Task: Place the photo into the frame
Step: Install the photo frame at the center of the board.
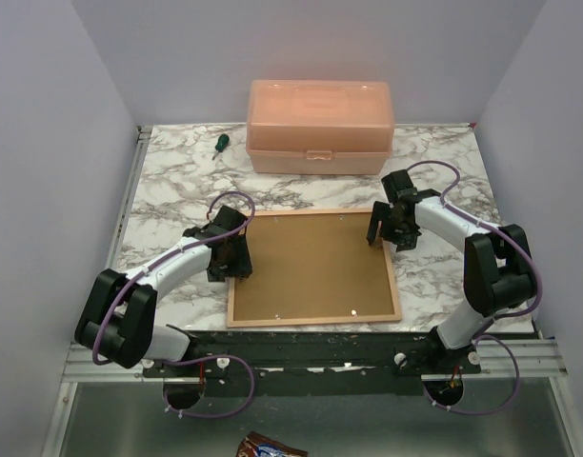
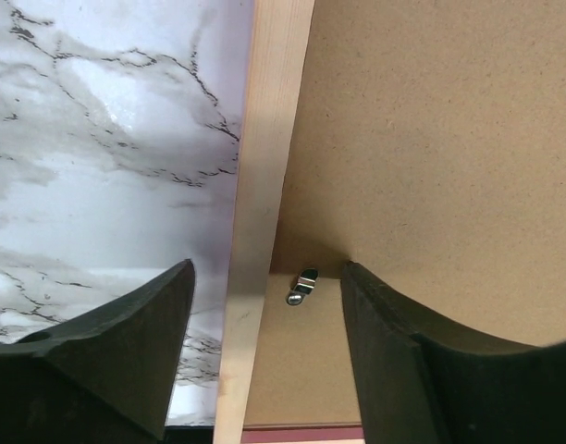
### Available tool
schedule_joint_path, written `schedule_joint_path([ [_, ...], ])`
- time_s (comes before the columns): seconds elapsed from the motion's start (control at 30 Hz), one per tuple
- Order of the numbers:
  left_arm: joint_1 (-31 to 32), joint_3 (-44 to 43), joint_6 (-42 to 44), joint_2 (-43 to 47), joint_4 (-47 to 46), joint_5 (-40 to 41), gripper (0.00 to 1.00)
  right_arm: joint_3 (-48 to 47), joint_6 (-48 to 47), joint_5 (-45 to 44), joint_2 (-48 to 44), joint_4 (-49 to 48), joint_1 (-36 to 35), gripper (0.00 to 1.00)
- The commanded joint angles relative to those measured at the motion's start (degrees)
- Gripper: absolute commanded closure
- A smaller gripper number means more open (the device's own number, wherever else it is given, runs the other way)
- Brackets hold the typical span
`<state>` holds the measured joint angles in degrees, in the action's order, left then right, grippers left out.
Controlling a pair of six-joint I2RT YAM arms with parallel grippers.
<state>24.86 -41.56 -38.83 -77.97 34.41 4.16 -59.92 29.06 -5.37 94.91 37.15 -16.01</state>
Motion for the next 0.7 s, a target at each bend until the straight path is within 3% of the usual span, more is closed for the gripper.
schedule_joint_path([
  [0.0, -0.16, -0.56, 0.79, -0.25, -0.78, 1.88, 0.39, 0.42, 0.27, 0.82, -0.79, -0.49, 0.63, 0.19],
  [0.07, -0.16, -0.33, 0.86, -0.07, -0.80, 2.12, 0.44, 0.51, 0.27, 0.89, -0.62, -0.65, 0.71, 0.19],
  [0.43, -0.16, 0.37, 1.21, -1.22, -1.47, 1.82, 0.93, 1.03, 0.25, 1.16, -1.06, -0.78, 0.93, 0.19],
  [0.67, -0.17, -0.01, 1.09, 0.96, -0.35, 1.79, 0.98, 1.04, 0.21, 1.57, -1.81, -0.65, 1.06, 0.18],
])
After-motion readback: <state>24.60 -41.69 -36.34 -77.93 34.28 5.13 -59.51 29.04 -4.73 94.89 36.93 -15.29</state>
